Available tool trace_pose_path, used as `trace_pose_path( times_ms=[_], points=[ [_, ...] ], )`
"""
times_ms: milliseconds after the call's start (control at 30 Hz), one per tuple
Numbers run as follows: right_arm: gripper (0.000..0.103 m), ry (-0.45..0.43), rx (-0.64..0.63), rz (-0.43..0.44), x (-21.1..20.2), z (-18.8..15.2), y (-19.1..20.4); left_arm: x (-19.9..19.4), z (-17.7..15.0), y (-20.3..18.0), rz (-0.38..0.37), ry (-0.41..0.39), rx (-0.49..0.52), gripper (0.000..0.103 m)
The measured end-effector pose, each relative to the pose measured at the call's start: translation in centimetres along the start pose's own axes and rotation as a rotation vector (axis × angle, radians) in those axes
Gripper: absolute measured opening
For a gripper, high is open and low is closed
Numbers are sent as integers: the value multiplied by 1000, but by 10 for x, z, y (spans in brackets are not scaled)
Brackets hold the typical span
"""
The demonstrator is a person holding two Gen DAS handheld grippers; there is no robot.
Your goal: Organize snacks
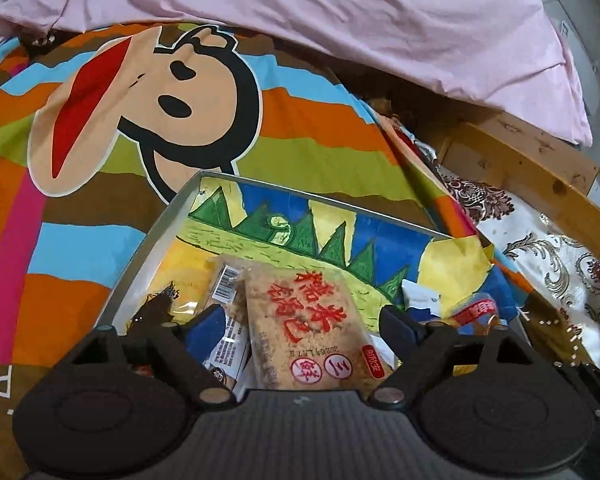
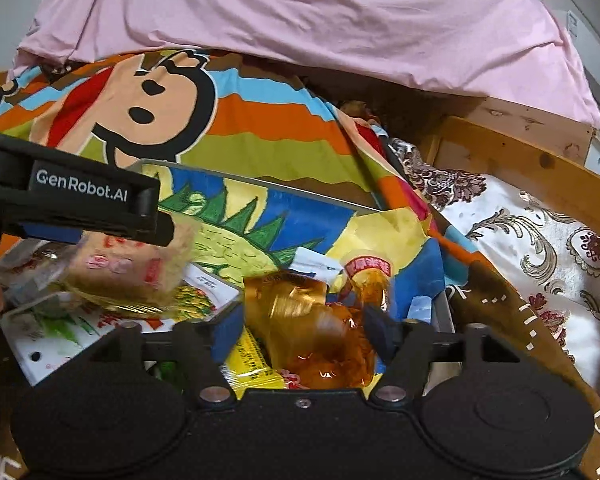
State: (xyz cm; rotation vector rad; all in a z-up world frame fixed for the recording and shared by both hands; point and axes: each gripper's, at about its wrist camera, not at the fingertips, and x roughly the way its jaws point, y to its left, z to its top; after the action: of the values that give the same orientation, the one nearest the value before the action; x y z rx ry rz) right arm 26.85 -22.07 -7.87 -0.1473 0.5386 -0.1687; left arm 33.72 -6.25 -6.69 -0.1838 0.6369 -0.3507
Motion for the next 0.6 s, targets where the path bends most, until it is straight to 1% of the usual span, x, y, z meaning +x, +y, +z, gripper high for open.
trace_pose_path(
  times_ms=[33,100,133,167,233,300,467,500,600],
  points=[
    [72,-2,4,0,-4,2,-1,-3,1,0,1,0,-2,88],
    [80,-23,13,-4,-17,8,-5,-11,3,-1,6,-9,-3,90],
    [82,-37,16,-5,-23,11,-7,-16,4,-1,10,-18,-5,93],
    [85,-52,20,-10,-31,14,-10,-22,5,-1,15,-32,-8,96],
    [87,-84,39,-19,-48,20,-16,-38,8,-2,27,-71,-14,99],
    [92,-120,64,-21,-65,27,-24,-53,13,-4,36,-96,-11,99],
    [99,-235,109,-23,-110,39,-41,-98,22,-8,62,-179,-21,102],
    [102,-255,121,-22,-118,40,-44,-107,23,-10,65,-194,-22,102],
    [102,-312,159,-14,-144,38,-54,-132,22,-13,71,-242,-15,102]
  ],
)
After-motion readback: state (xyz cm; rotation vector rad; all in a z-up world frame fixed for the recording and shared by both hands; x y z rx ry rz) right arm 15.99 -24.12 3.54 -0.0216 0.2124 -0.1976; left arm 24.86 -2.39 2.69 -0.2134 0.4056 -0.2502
